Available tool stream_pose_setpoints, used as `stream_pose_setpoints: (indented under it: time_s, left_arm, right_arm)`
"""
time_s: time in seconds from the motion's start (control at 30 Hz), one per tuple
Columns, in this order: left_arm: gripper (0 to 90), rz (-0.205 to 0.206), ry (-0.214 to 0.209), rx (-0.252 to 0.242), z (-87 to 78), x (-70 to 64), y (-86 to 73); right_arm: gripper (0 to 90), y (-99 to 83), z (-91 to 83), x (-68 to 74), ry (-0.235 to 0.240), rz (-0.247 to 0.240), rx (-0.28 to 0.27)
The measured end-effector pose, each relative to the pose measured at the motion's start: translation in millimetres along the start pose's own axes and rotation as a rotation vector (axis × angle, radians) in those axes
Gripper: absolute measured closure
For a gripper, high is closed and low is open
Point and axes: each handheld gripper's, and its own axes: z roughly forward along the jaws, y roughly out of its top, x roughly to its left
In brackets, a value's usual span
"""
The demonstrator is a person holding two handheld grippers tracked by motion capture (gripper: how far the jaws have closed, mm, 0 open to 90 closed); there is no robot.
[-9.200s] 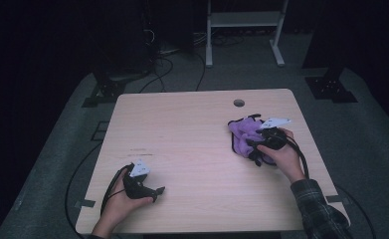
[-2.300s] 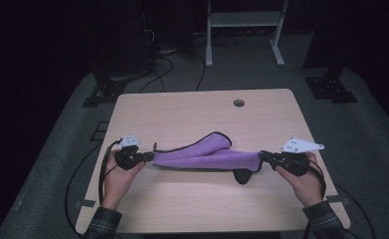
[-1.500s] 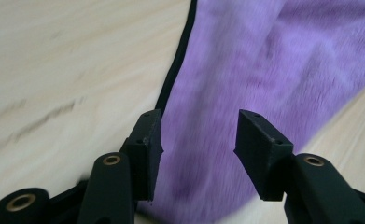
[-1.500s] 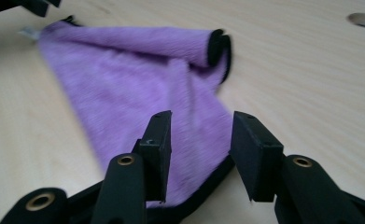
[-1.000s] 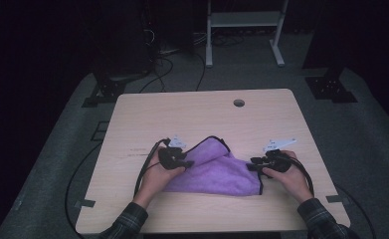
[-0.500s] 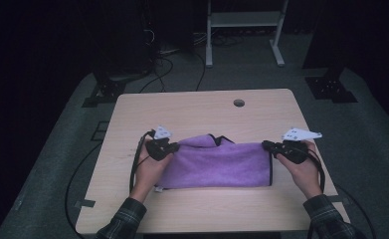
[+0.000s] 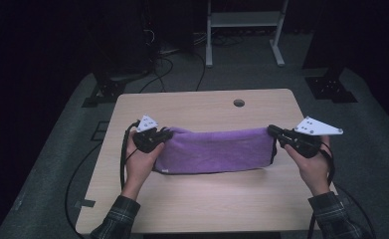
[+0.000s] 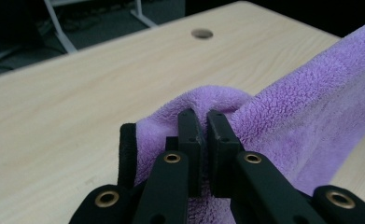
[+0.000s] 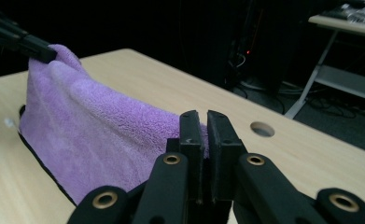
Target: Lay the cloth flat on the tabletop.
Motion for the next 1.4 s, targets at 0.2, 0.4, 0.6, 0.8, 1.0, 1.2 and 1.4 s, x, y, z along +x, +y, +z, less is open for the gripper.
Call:
stream_pose_setpoints:
  time_s: [0.2,0.4,0.6,0.8,1.0,1.2,1.4]
  left_arm:
    - [85.9,0.017,0.025,-0.022,6.4,4.2,7.4]
    - [85.3,0.037,0.058,-0.027,36.3,15.8,1.2]
    - [73.5,0.027,0.090,-0.002,59.1,23.5,-9.6]
    - [65.0,0.011,0.087,0.015,50.8,29.6,-11.3]
    - [61.2,0.022,0.064,0.064,39.6,31.4,-19.7]
    - [58.8,0.045,0.067,0.122,23.0,29.9,-37.2]
    - [53.3,0.047,0.078,0.177,15.8,33.9,-55.2]
  right_arm:
    - [84.5,8.1,10.9,-11.4,-0.020,0.013,-0.011]
    - [84.3,-6.4,46.3,-32.5,-0.053,0.050,0.050]
    - [67.7,-21.9,73.2,-50.7,-0.096,0.088,0.091]
    - [62.8,-30.8,67.8,-53.9,-0.074,0.099,0.112]
    - [59.4,-44.8,59.6,-47.6,-0.040,0.084,0.178]
    - [57.8,-58.8,51.5,-37.2,0.002,0.073,0.224]
    - [51.9,-72.5,44.6,-25.0,0.053,0.057,0.284]
